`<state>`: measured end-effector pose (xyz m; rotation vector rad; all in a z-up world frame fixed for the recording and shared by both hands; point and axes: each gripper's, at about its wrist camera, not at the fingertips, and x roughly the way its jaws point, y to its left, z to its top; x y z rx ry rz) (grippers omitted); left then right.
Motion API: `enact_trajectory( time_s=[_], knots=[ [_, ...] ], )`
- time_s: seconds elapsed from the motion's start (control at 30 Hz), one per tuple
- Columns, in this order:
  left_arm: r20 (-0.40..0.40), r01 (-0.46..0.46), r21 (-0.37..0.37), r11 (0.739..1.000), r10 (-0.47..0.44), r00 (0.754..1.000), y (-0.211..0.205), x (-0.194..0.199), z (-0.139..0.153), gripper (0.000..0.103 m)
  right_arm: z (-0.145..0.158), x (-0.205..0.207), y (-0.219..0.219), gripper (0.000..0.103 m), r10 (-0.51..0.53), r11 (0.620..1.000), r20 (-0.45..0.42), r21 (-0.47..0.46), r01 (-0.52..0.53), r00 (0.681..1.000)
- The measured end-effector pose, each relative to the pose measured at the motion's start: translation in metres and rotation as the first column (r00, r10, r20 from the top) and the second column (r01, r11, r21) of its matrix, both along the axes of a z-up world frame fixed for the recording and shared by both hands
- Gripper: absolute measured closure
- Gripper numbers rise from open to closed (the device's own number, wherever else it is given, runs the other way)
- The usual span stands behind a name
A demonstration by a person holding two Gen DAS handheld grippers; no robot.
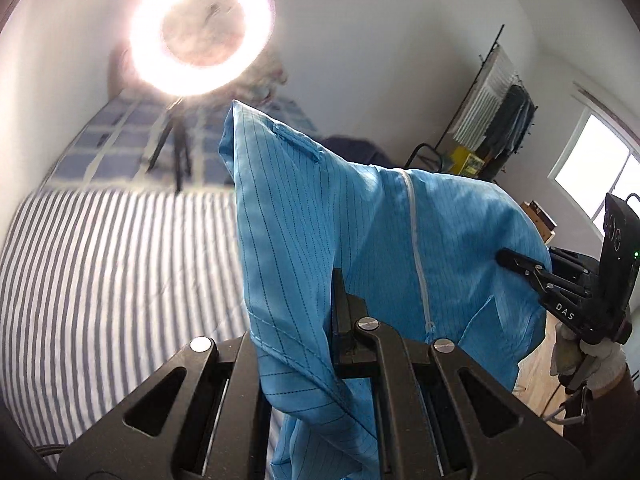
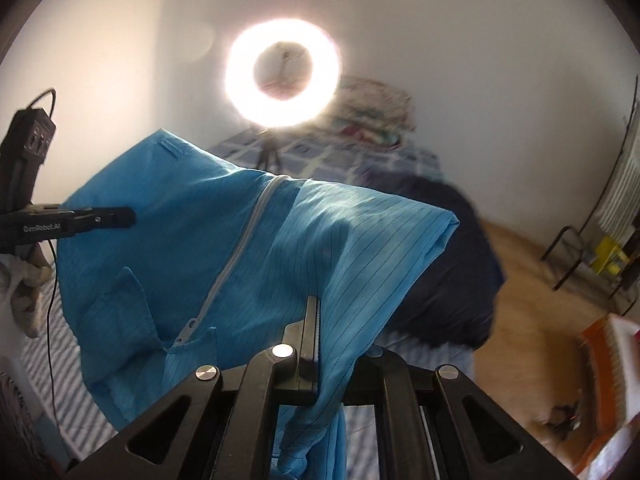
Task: Fold large clothes
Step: 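Carry the folded coat with both tools over onto the navy jacket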
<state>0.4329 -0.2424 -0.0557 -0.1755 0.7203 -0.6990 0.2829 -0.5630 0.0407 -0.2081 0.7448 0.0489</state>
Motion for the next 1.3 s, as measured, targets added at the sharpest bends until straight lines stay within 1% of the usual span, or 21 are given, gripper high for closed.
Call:
enact_trajectory(
  time_s=[0.2, 0.33, 0.4, 0.47, 0.57, 0.63, 0.7, 0.77, 0.8, 0.87, 0.93, 1.03, 1.17, 1.3],
  knots=[
    [0.075, 0.018, -0.025, 1.0, -0.016, 0.997, -0.056, 0.04, 0.048, 0.1, 0.046, 0.05, -0.043, 0.1, -0.044, 0.995, 0.073, -0.089, 0.05, 0.996],
    [0.102, 0.025, -0.053, 0.998, -0.019, 0.995, -0.089, 0.065, 0.073, 0.1, 0.072, 0.084, -0.069, 0.1, -0.073, 0.989, 0.114, -0.122, 0.086, 0.991],
    [0.113, 0.028, -0.059, 0.998, -0.021, 0.993, -0.106, 0.078, 0.083, 0.1, 0.079, 0.1, -0.081, 0.1, -0.086, 0.986, 0.132, -0.129, 0.104, 0.987],
    [0.123, 0.03, -0.057, 0.998, -0.023, 0.992, -0.121, 0.089, 0.09, 0.1, 0.083, 0.116, -0.093, 0.1, -0.103, 0.986, 0.144, -0.115, 0.12, 0.984],
    [0.12, 0.036, -0.066, 0.997, -0.028, 0.992, -0.142, 0.11, 0.093, 0.1, 0.085, 0.137, -0.11, 0.1, -0.126, 0.984, 0.154, -0.102, 0.143, 0.98],
    [0.113, 0.039, -0.075, 0.996, -0.03, 0.993, -0.151, 0.122, 0.092, 0.1, 0.081, 0.146, -0.123, 0.1, -0.142, 0.984, 0.161, -0.087, 0.157, 0.977],
    [0.102, 0.042, -0.086, 0.995, -0.033, 0.994, -0.16, 0.138, 0.087, 0.1, 0.076, 0.154, -0.138, 0.1, -0.164, 0.984, 0.164, -0.038, 0.172, 0.973],
    [0.065, 0.058, -0.123, 0.991, -0.05, 0.997, -0.168, 0.159, 0.076, 0.1, 0.068, 0.159, -0.154, 0.1, -0.179, 0.983, 0.164, -0.003, 0.182, 0.97],
    [0.05, 0.064, -0.14, 0.988, -0.058, 0.997, -0.172, 0.166, 0.07, 0.1, 0.06, 0.167, -0.162, 0.1, -0.189, 0.982, 0.161, 0.009, 0.19, 0.969],
    [0.031, 0.064, -0.151, 0.986, -0.06, 0.998, -0.181, 0.18, 0.058, 0.1, 0.045, 0.176, -0.177, 0.1, -0.202, 0.979, 0.15, 0.05, 0.197, 0.968],
    [0.0, 0.057, -0.165, 0.985, -0.058, 0.998, -0.186, 0.195, 0.044, 0.1, 0.029, 0.19, -0.194, 0.1, -0.221, 0.971, 0.138, 0.123, 0.205, 0.966],
    [-0.027, 0.046, -0.165, 0.985, -0.051, 0.998, -0.195, 0.216, 0.024, 0.1, 0.009, 0.205, -0.209, 0.1, -0.241, 0.959, 0.123, 0.185, 0.216, 0.963],
    [-0.025, 0.044, -0.141, 0.989, -0.048, 0.999, -0.21, 0.234, 0.002, 0.1, -0.017, 0.223, -0.221, 0.1, -0.263, 0.95, 0.103, 0.201, 0.239, 0.959],
    [-0.027, 0.054, -0.129, 0.99, -0.057, 0.998, -0.224, 0.249, -0.02, 0.1, -0.032, 0.239, -0.222, 0.1, -0.26, 0.958, 0.092, 0.152, 0.244, 0.961]
  ],
)
